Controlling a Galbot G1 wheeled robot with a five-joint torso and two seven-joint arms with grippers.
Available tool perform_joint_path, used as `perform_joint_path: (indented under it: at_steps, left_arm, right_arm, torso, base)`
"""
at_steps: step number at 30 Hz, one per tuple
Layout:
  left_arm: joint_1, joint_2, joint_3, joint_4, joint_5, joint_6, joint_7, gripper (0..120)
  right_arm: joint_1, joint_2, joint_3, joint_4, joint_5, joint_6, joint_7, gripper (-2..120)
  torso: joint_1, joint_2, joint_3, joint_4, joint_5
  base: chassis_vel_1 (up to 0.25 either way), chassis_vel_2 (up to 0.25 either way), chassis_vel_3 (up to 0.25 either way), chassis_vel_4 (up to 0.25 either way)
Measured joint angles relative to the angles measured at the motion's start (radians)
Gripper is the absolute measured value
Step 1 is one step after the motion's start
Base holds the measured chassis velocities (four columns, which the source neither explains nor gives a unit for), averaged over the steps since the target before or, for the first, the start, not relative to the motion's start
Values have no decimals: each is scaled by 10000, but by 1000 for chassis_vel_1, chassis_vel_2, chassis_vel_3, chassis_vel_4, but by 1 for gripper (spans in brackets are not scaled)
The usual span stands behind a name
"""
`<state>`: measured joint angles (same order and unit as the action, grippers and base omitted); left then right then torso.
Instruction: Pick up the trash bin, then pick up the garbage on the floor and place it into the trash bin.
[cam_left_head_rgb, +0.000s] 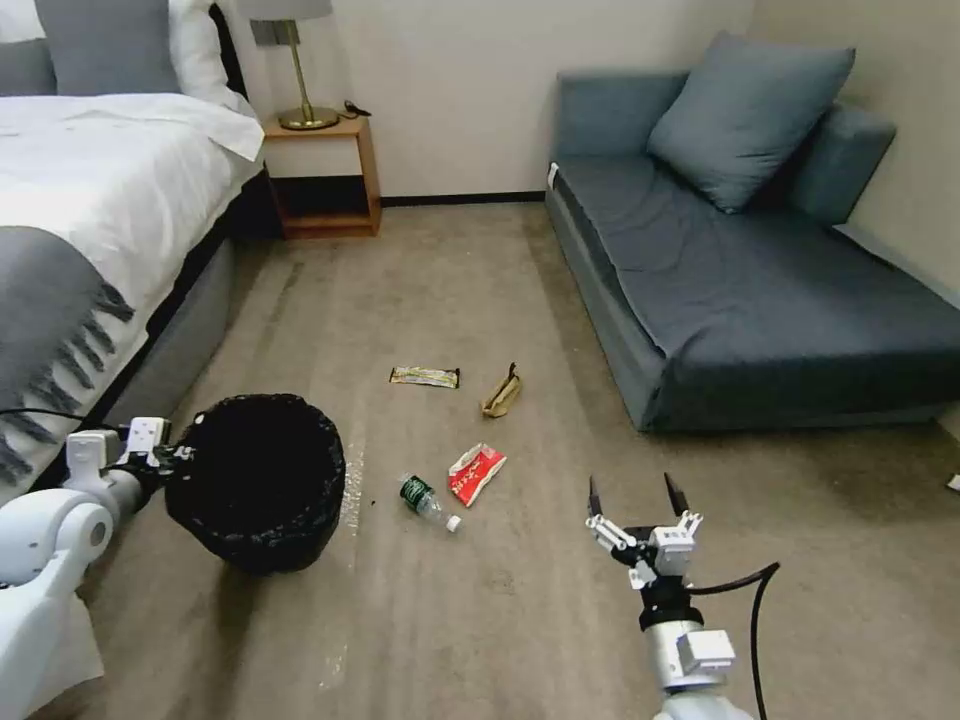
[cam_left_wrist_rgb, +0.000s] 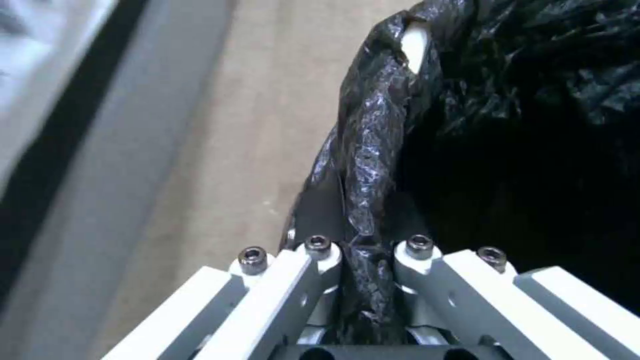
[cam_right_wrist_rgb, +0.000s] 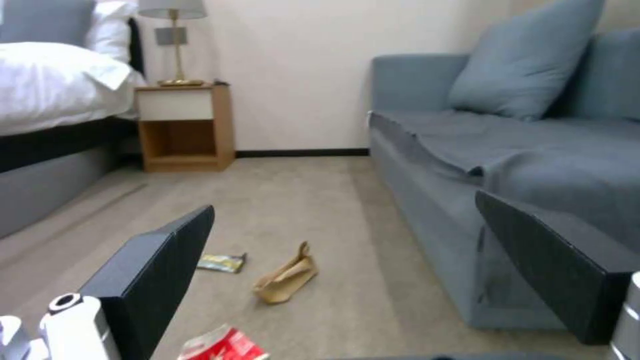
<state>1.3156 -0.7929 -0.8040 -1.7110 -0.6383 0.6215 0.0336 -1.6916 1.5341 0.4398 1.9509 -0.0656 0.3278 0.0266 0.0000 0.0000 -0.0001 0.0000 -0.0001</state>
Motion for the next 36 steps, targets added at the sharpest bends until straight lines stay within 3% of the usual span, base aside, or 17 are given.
perform_joint_path:
  at_steps: [14,23,36]
  left_arm:
    - [798,-69,-1126,-314,18,63,13,4]
    - [854,-140,-1206,-365,6,60,58,4]
    - [828,-191,-1220,-284,33,71,162,4]
  right_arm:
    - [230,-224,-276,-748,-329,88,-381,100]
    - [245,-244,-206,-1013,-495,328,-356,100]
    - [163,-216,-125,-1121,-466,390,-422,100]
  torso:
    - [0,1,0,1,1]
    - [0,1,0,0,0]
    - [0,0,1,-2,1]
  base:
    - [0,0,0,0]
    - [-78,71,92,-80]
    - [-211,216,207,-211]
